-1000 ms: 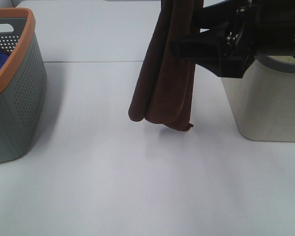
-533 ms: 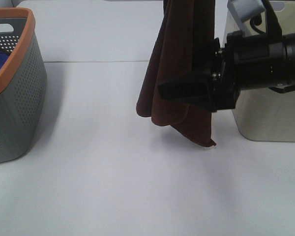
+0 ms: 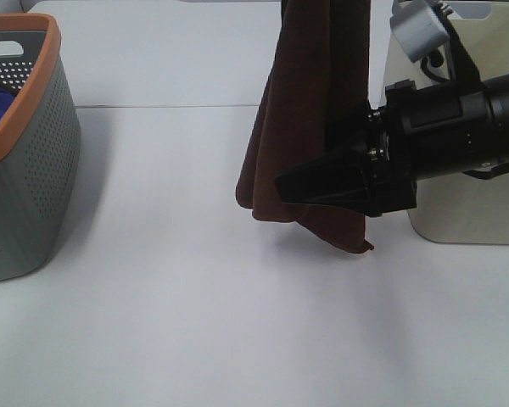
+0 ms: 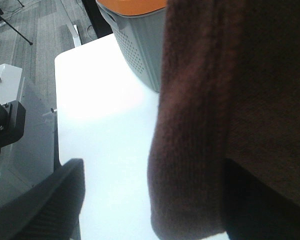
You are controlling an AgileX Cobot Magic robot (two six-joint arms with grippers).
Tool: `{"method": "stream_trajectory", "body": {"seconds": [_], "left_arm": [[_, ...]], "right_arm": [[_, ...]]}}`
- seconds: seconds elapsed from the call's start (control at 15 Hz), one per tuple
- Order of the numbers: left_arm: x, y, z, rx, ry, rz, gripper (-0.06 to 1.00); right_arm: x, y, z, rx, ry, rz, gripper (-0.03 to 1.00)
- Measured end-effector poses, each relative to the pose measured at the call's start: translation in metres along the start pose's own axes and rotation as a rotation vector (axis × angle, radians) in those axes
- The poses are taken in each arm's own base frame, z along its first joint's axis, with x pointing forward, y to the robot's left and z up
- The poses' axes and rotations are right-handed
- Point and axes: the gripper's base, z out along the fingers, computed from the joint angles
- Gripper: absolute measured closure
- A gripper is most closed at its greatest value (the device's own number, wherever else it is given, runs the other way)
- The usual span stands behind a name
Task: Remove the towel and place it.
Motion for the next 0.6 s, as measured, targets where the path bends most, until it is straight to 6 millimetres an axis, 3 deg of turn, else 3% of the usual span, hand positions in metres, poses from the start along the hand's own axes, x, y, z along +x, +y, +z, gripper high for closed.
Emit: {"method": "stream_trajectory", "body": {"seconds": [0.27, 0.6], "left_arm": [[0.0, 0.0, 0.0, 0.0, 0.0, 0.0, 0.94], [0.0001, 0.0001, 0.0, -0.001, 0.001, 0.001, 0.94]], "right_arm": [[0.0148, -0.0113, 0.0153, 0.0, 0.047, 0.039, 0.39], [0.017, -0.0114, 0.015, 0.002, 0.073, 0.009, 0.61]]}}
